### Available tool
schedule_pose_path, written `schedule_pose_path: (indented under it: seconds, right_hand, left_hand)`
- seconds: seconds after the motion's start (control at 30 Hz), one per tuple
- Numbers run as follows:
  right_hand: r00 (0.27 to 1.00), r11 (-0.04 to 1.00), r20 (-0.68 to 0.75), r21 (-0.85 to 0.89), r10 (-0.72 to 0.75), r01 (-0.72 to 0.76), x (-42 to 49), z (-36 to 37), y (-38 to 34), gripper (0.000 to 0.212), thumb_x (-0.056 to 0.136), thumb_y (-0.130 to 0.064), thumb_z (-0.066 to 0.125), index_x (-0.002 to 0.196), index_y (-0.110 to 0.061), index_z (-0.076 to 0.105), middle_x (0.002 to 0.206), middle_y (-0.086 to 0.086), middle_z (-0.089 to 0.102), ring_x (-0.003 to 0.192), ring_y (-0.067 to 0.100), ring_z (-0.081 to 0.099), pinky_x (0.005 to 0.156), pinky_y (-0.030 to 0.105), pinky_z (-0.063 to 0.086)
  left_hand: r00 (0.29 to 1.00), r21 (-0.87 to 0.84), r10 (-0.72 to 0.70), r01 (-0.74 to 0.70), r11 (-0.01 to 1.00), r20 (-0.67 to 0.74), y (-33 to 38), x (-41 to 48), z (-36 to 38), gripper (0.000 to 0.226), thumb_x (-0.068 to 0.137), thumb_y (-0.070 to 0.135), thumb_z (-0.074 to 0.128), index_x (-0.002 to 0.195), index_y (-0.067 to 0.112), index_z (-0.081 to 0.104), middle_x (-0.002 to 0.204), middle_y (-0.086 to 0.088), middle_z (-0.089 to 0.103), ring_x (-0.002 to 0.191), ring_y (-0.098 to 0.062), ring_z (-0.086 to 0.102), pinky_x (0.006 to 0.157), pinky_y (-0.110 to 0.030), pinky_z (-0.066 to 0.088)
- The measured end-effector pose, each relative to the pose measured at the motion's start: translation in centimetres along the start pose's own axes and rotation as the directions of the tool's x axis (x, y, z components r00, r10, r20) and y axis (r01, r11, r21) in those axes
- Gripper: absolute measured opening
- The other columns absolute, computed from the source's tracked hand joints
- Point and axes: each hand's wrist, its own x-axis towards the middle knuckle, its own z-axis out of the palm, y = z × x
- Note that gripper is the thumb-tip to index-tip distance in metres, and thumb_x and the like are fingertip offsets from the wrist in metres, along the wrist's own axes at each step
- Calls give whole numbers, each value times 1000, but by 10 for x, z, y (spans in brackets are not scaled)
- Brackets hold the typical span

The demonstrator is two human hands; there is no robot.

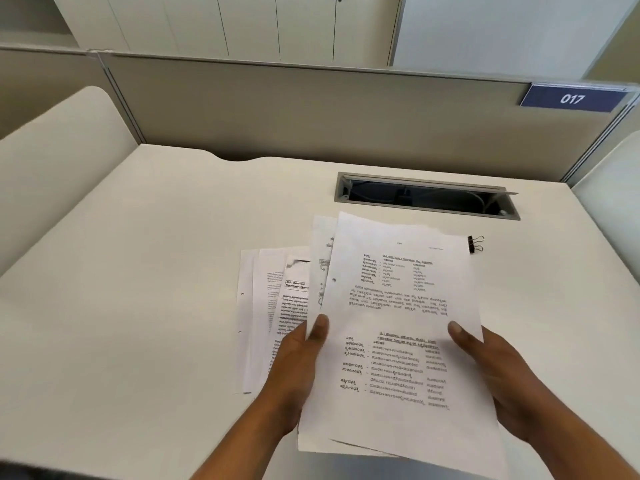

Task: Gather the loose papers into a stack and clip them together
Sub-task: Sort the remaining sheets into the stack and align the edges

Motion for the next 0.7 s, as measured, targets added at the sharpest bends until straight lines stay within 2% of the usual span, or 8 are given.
schedule_pose_path:
  seconds: [0.1,0.2,0.3,0.4,0.5,0.63,0.7]
  right_hand:
    - [1000,998,-21,-65,-22,20,1,6,-1,31,92,-31,56,120,-21,66,110,3,77,95,25,75,82,44,56]
    - [997,1000,-80,-25,0,-2,2,3,1,32,93,-38,53,117,-21,67,106,3,78,89,24,76,76,43,57]
    - [975,995,-210,75,74,-60,4,1,3,46,95,-54,44,112,-19,69,103,5,78,89,29,75,78,44,56]
    - [940,988,-320,131,119,-81,8,1,5,60,94,-65,37,109,-17,71,94,3,79,91,29,72,74,41,56]
    - [938,987,-324,143,120,-77,9,3,2,55,95,-62,37,107,-20,71,92,0,79,90,27,73,73,41,56]
    - [967,983,-241,178,78,-35,9,4,-2,48,99,-51,39,114,-19,71,109,5,77,94,24,75,86,47,53]
    - [975,980,-213,198,68,-25,10,4,-4,45,99,-48,40,114,-19,71,111,5,76,94,22,75,85,46,52]
  left_hand:
    - [1000,97,30,-31,995,8,0,3,5,26,95,32,64,120,27,67,109,8,79,97,-19,77,89,-48,61]
    - [1000,96,15,-14,995,-1,0,6,5,27,97,28,63,124,25,65,111,2,79,97,-25,77,87,-52,61]
    - [999,69,-30,27,997,40,-1,9,3,26,99,24,61,124,26,65,113,0,78,100,-27,76,89,-54,60]
    - [993,70,-77,71,995,91,0,11,3,27,98,16,62,123,24,66,114,-1,78,102,-27,76,91,-50,60]
    - [990,82,-101,93,992,102,3,12,3,28,96,9,62,120,22,67,112,-3,79,99,-28,76,87,-47,62]
    - [985,146,-129,112,983,112,7,15,0,29,94,6,63,117,22,67,109,-2,79,100,-29,75,90,-49,60]
    - [985,137,-132,116,984,113,9,15,0,31,93,8,65,120,21,65,109,-2,79,100,-29,75,91,-49,60]
